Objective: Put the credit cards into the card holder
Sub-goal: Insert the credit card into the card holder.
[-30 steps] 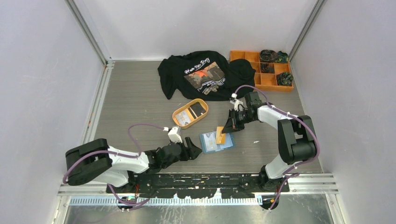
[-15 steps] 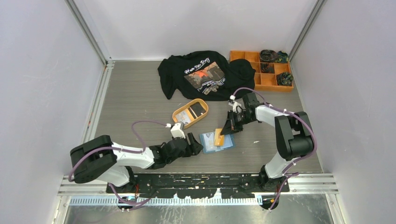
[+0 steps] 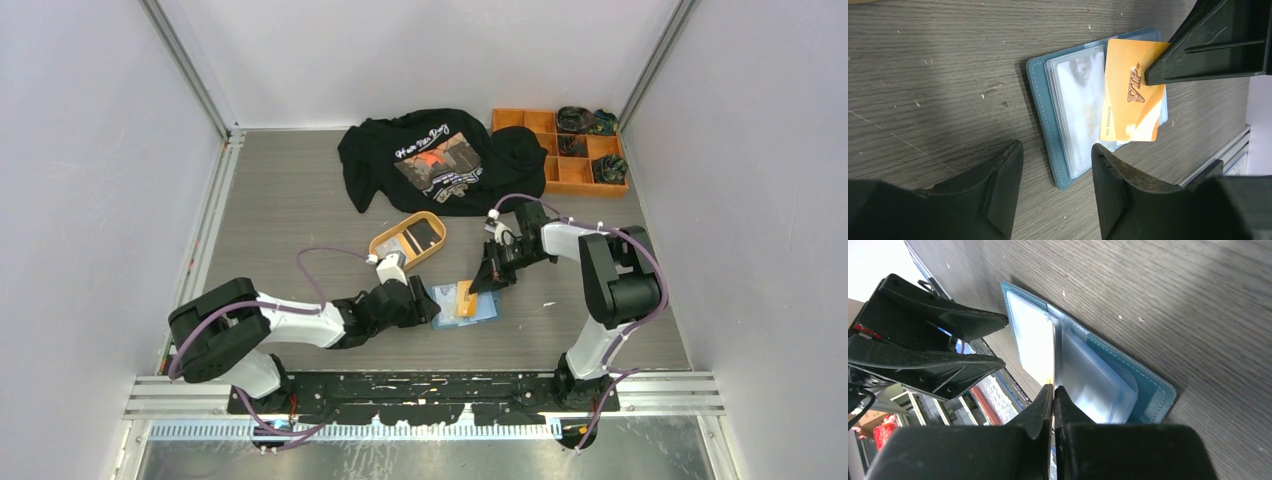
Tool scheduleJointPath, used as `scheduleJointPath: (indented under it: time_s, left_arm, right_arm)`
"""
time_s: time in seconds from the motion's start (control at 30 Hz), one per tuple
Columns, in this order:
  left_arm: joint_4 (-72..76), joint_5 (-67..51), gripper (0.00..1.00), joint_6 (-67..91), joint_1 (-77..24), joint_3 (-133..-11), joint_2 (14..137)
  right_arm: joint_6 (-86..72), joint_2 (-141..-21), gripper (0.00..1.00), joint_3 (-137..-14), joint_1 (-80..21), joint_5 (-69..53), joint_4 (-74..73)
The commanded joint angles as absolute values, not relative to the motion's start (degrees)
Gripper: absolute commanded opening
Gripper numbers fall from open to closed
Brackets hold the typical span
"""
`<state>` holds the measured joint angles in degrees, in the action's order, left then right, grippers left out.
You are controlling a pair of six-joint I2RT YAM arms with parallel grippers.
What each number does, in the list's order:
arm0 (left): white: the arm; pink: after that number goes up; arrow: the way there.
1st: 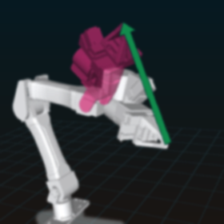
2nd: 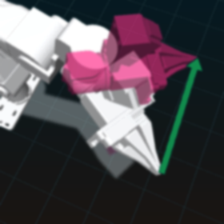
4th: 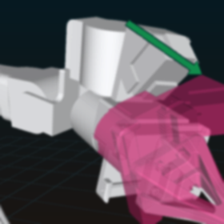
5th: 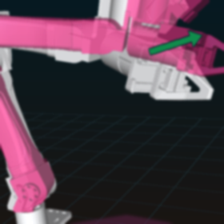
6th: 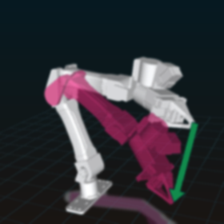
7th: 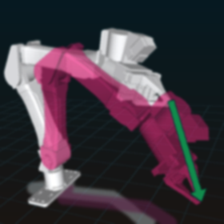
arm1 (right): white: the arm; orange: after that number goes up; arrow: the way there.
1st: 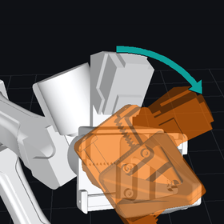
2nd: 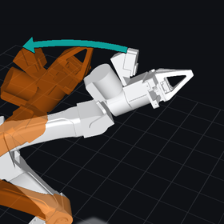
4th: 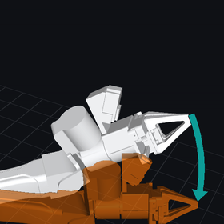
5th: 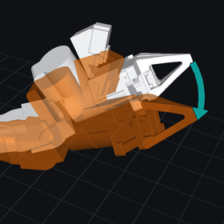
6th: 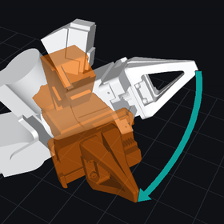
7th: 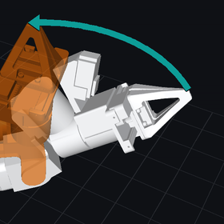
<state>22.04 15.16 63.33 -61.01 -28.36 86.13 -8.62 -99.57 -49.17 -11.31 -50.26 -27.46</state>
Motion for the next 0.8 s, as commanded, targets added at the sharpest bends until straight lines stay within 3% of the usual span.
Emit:
scheduleJointPath:
  time_s: [0.0, 0.17, 0.77]
  left_arm:
    - [16.61, 15.81, 0.52, 60.89, -60.42, -31.25, 87.33]
    - [14.35, 16.07, 0.49, 59.81, -59.83, -32.83, 88.31]
    - [11.74, 14.68, 0.42, 57.37, -58.45, -36.07, 90.19]
  right_arm:
    - [-5.49, -100.02, 0.03, -50.98, -11.73, -52.40, -29.88]
    - [-6.20, -99.84, 0.08, -50.15, -11.78, -52.76, -29.51]
    - [-12.52, -101.22, 0.09, -49.02, -11.03, -49.57, -29.81]
